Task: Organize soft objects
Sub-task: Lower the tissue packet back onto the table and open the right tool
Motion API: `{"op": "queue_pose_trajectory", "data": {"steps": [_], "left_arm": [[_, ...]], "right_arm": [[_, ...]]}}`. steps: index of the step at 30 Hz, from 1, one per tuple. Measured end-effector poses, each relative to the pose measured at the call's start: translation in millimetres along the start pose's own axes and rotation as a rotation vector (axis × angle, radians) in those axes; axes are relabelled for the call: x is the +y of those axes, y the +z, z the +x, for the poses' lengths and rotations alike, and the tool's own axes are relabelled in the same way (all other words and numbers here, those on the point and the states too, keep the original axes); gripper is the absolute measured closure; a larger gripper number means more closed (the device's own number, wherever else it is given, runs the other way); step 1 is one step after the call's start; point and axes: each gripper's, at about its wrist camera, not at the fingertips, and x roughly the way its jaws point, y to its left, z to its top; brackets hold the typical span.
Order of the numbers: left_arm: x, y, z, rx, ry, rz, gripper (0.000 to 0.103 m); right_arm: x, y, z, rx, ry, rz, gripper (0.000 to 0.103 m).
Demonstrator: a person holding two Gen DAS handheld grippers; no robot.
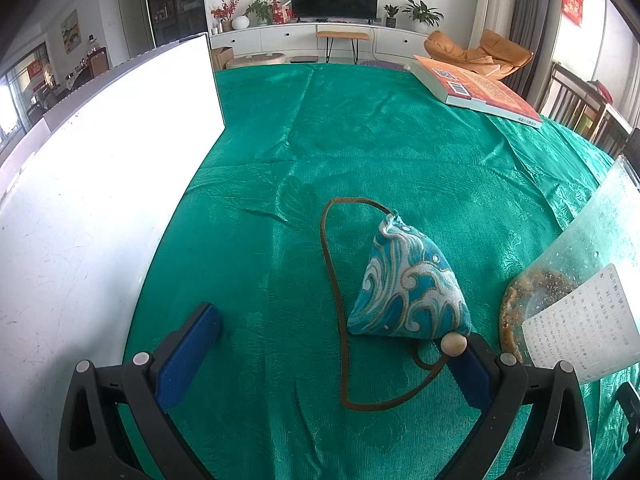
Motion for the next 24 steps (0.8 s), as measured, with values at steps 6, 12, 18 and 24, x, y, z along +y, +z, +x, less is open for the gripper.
{"op": "queue_pose_trajectory", "data": {"steps": [6,12,18,24], "left_arm": [[0.0,0.0,0.0,0.000,0.000,0.000,0.000],[0.0,-0.1,-0.1,0.000,0.000,0.000,0.000],[-0.5,-0.1,-0.3,0.000,0.000,0.000,0.000],[0.0,-0.2,-0.2,0.000,0.000,0.000,0.000]], "right_arm": [[-1.1,-0.6,-1.4,0.001,0.002,0.000,0.012],[-0.6,-0.4,-1.5,0.001,0.002,-0.001,0.012],[-0.5,-0.5,-1.6,0.001,0.002,0.000,0.011],[-0.5,-0.6,-1.7,0.001,0.003,-0.001,0.011]]}}
